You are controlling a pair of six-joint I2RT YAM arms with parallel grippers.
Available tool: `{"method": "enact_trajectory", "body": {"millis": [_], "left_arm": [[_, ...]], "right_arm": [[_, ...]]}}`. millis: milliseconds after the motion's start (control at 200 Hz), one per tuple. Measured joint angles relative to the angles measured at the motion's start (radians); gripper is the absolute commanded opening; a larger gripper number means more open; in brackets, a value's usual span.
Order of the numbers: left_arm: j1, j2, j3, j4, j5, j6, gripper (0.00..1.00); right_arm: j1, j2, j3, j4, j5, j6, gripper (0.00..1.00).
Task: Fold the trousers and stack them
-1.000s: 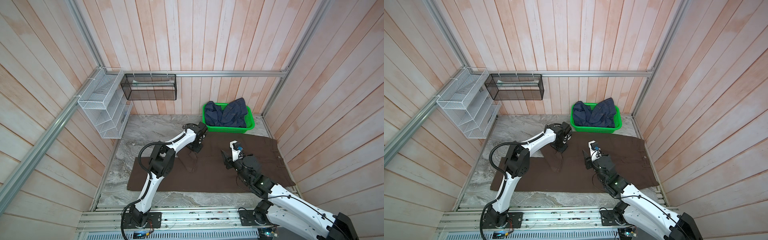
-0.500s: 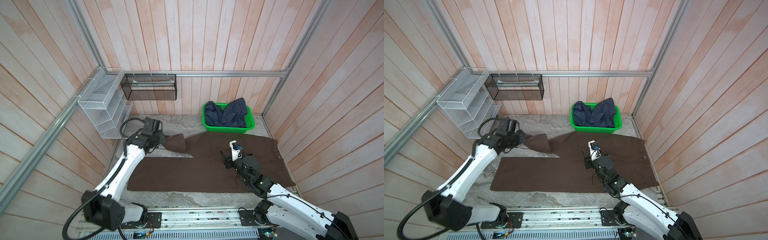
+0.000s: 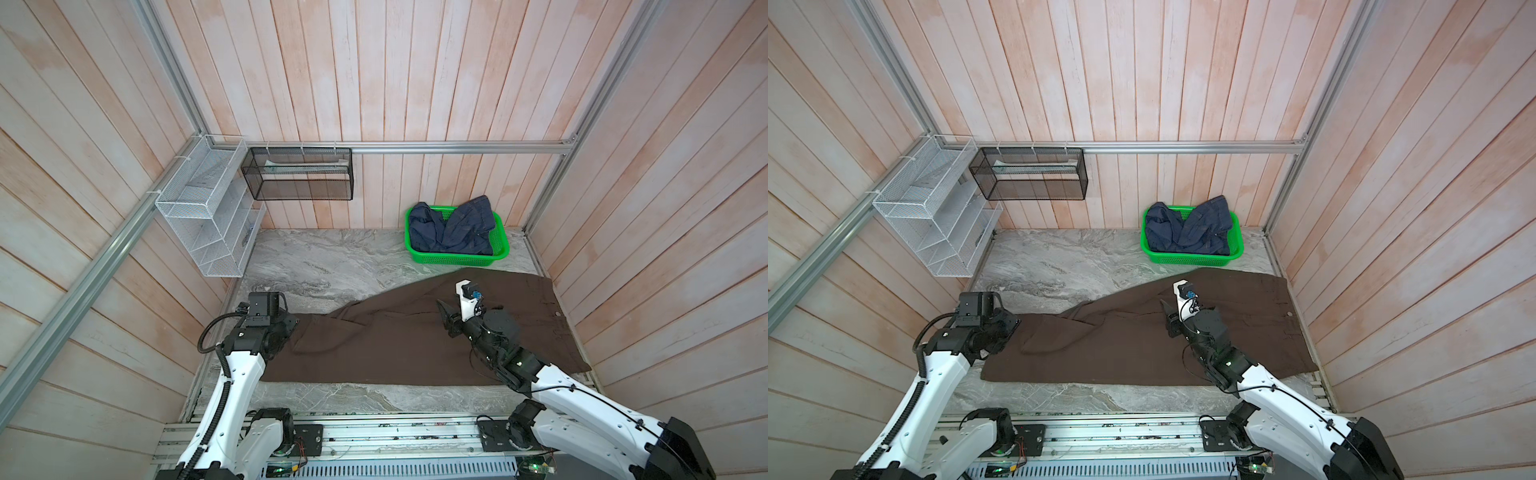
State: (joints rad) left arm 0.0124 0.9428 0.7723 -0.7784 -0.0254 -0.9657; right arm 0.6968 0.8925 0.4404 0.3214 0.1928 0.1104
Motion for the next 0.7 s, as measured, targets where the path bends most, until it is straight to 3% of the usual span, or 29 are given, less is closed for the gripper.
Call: {"method": "enact_trajectory", "body": {"millis": [230,405,500,700], "left_arm": [[-0.040,0.020,0.026,0.005,0.058,0.055,0.61],[-0.179,0.217,0.039,0.054,0.086,0.137,0.51],[-0.246,0.336,0.092,0.071,0.093,0.231,0.50],[-0.284,0.472,0.215,0.066,0.041,0.400,0.59]], "right_arm": [[0.000,0.000,0.000,0.001,-0.007,0.017,0.52],[0.000,0.009,0.000,0.009,-0.013,0.021,0.52],[0.000,0.010,0.000,0.009,-0.015,0.020,0.52],[0.000,0.002,0.000,0.009,-0.015,0.020,0.52]]}}
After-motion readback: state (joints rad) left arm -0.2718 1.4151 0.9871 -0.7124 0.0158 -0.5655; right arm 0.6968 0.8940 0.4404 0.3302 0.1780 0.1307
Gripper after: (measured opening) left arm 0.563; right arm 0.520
